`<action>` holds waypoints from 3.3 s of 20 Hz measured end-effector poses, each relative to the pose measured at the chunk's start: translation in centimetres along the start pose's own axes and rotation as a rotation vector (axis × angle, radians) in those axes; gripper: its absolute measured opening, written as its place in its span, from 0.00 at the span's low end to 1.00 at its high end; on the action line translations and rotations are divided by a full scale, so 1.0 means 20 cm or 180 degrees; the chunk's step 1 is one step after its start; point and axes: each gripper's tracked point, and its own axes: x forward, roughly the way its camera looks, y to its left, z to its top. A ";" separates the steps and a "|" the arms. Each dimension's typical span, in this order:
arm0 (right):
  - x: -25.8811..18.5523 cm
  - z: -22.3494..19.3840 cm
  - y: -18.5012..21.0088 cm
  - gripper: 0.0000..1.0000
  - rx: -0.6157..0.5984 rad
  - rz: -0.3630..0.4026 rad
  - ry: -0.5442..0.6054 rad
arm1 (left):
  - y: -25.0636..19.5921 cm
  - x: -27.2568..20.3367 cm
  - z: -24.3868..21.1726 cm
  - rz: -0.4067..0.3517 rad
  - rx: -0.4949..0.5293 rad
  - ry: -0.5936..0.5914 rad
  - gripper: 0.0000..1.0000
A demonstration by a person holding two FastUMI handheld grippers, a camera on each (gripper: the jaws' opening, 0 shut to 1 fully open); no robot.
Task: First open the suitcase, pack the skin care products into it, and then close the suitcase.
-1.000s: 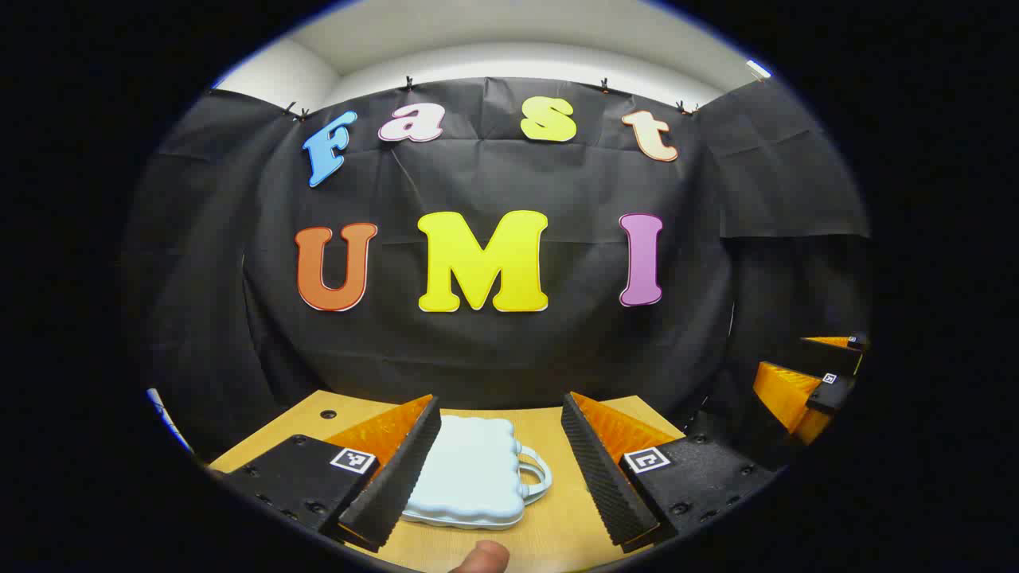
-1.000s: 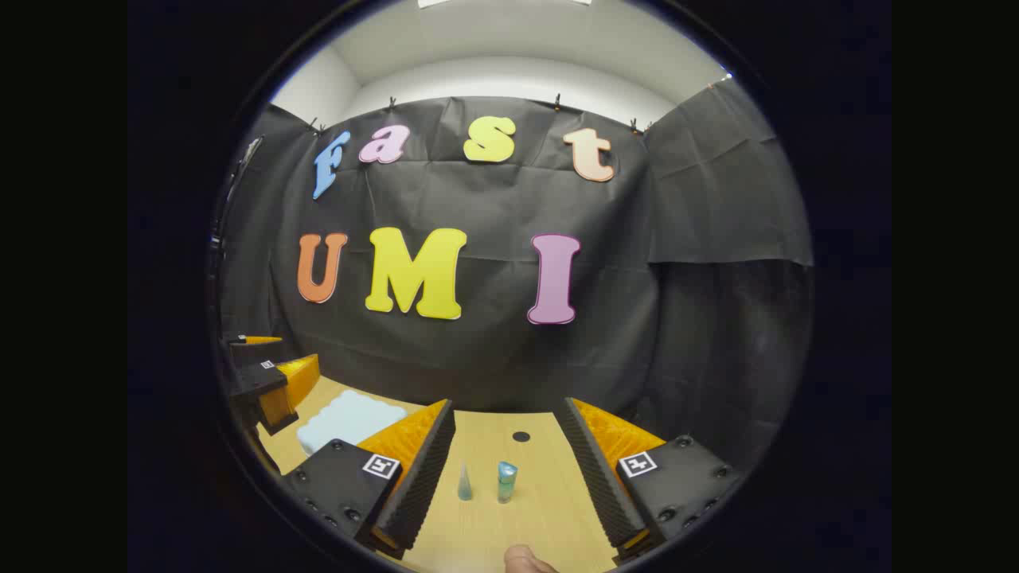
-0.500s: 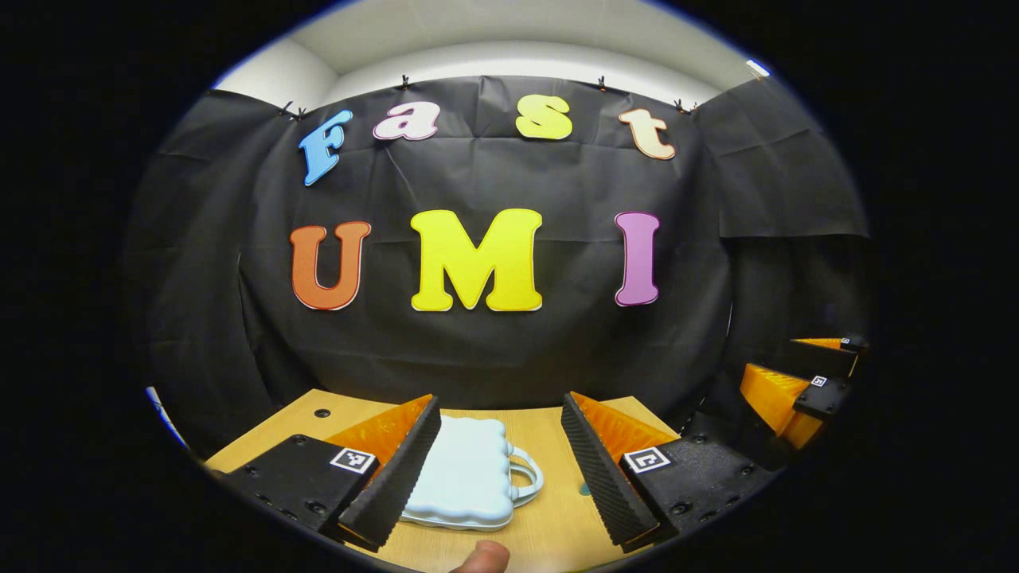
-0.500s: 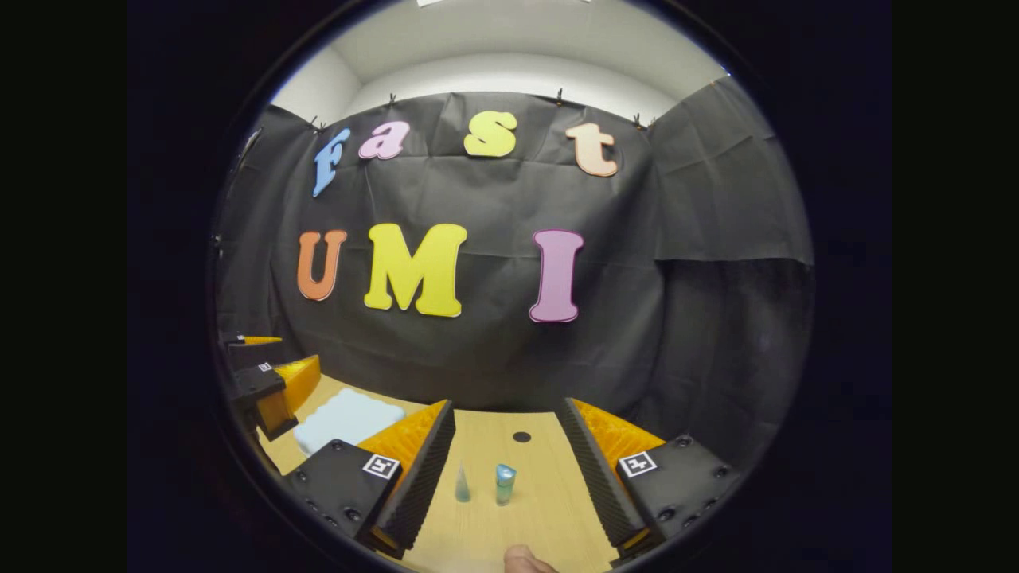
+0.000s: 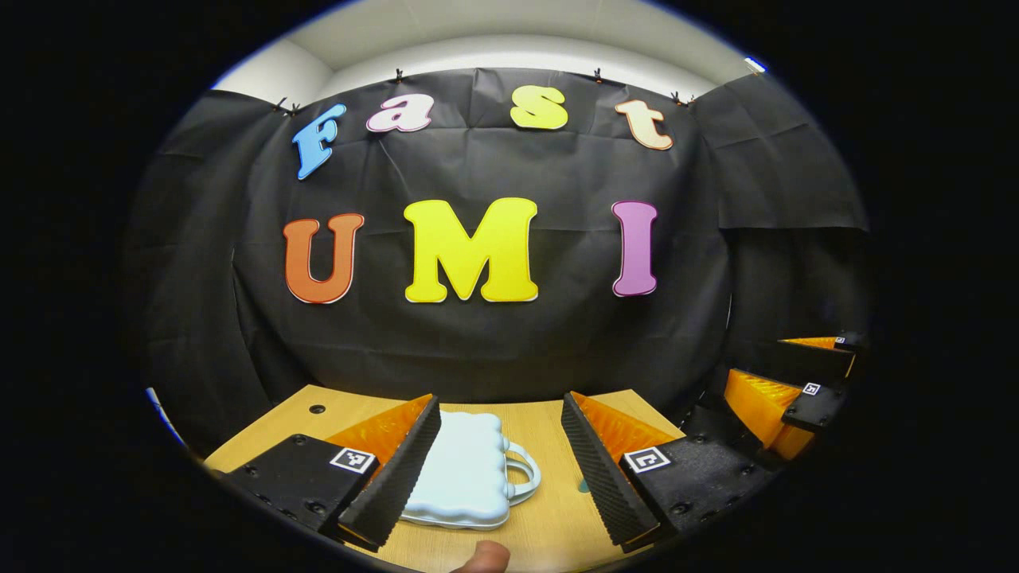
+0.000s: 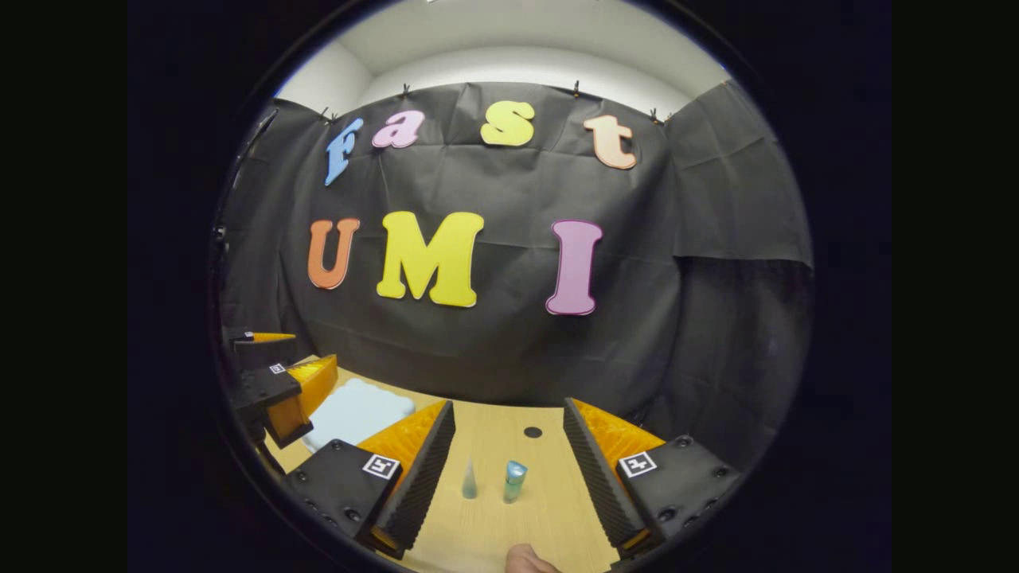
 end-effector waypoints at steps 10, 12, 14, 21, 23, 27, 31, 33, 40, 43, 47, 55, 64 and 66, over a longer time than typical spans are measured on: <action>0.05 -0.08 -0.06 0.81 -0.0038 -0.0047 0.0129 | 0.02 0.09 -0.27 0.0007 0.0407 0.0208 0.98; 0.05 -0.10 -0.13 0.81 -0.0068 -0.0131 0.0145 | 0.00 0.13 -0.36 -0.0004 0.0705 0.0217 0.98; 0.04 -0.14 -0.22 0.81 -0.0070 -0.0234 0.0177 | -0.01 0.17 -0.48 -0.0012 0.1082 0.0246 0.99; 0.07 -0.22 -0.56 0.81 0.0028 -0.0586 0.0268 | -0.11 0.33 -0.86 -0.0176 0.2395 0.0443 0.97; 0.08 -0.25 -0.65 0.81 0.0056 -0.0657 0.0301 | -0.14 0.37 -0.94 -0.0244 0.2830 0.0465 0.97; 0.12 -0.39 -0.75 0.81 0.0134 -0.0690 0.0435 | -0.21 0.44 -1.09 -0.0297 0.3598 0.0567 0.97; 0.16 -0.59 -0.83 0.81 0.0303 -0.0663 0.0697 | -0.13 0.50 -1.18 -0.0063 0.4090 0.0882 0.97; 0.19 -0.68 -0.87 0.81 0.0378 -0.0643 0.0827 | -0.13 0.55 -1.20 -0.0042 0.4266 0.0912 0.97; 0.29 -0.87 -0.92 0.82 0.0507 -0.0447 0.1036 | -0.12 0.61 -1.27 -0.0049 0.4620 0.1199 0.81; 0.30 -0.90 -0.91 0.82 0.0484 -0.0345 0.1084 | -0.10 0.63 -1.23 0.0031 0.4692 0.1183 0.61; 0.29 -0.92 -0.88 0.81 0.0402 -0.0280 0.1113 | -0.10 0.65 -1.23 -0.0049 0.4740 0.1228 0.43; 0.18 -0.82 -0.78 0.81 0.0251 -0.0415 0.1025 | -0.11 0.63 -1.22 -0.0168 0.4568 0.1272 0.10; 0.08 -0.53 -0.55 0.81 0.0196 -0.0632 0.0724 | -0.05 0.58 -0.92 -0.0190 0.3948 0.0921 0.03; 0.07 -0.44 -0.48 0.81 0.0184 -0.0661 0.0638 | 0.00 0.57 -0.82 -0.0151 0.3741 0.0857 0.03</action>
